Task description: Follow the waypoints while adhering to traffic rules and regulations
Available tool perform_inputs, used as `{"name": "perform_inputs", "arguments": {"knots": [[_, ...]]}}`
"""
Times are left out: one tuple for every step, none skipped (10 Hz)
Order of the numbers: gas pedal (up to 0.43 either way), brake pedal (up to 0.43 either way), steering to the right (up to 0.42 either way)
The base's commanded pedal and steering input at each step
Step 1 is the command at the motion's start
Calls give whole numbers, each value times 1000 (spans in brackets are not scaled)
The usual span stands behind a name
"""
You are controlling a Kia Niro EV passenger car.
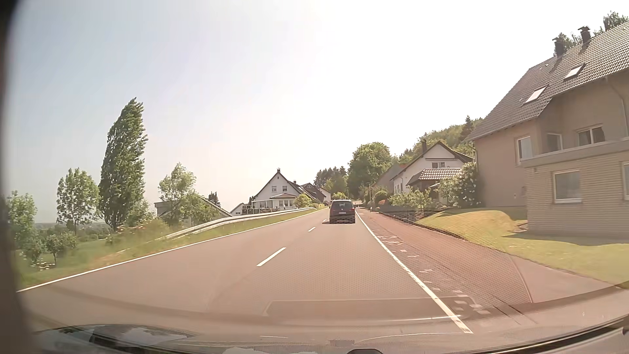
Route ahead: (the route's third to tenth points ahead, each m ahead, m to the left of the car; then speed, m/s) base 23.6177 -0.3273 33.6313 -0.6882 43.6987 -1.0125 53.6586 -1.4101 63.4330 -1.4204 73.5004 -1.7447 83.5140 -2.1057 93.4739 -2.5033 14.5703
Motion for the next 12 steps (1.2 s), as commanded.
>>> {"name": "perform_inputs", "arguments": {"knots": [[169,0,5],[169,0,5],[169,0,5],[169,0,5],[157,0,5],[157,0,5],[169,0,5],[177,0,5],[177,0,5],[189,0,5],[189,0,5],[189,0,5]]}}
